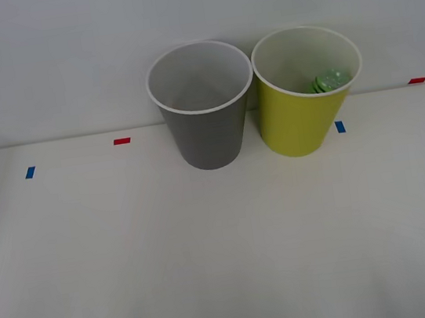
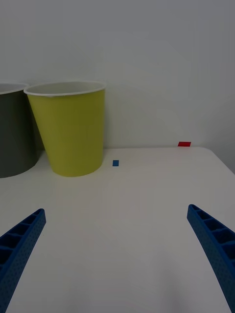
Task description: Put cans in the gray bin and PET bottles in the light green bin.
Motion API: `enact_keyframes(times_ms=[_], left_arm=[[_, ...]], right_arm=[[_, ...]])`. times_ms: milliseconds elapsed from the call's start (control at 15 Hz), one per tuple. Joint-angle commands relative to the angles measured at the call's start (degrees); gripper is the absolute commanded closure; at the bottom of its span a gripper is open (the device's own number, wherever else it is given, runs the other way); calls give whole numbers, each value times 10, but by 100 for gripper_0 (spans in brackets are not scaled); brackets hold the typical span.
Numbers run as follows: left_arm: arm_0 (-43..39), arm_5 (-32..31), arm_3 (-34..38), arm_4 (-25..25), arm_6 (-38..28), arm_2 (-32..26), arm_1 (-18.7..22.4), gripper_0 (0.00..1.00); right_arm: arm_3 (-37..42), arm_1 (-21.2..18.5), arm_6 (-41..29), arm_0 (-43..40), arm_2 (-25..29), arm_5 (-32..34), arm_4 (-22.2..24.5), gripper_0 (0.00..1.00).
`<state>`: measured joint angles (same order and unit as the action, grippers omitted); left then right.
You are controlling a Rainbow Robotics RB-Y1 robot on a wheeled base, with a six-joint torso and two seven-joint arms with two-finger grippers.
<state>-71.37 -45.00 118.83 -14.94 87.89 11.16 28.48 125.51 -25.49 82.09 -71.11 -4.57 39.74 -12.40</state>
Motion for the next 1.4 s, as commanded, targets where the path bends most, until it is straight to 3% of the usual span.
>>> enact_keyframes(times_ms=[67,1400], left_arm=[[0,0,0,0,0,0,0,3],[0,0,0,0,0,0,0,3]], right_arm=[[0,0,0,0,0,0,0,0],[0,0,0,0,0,0,0,0]])
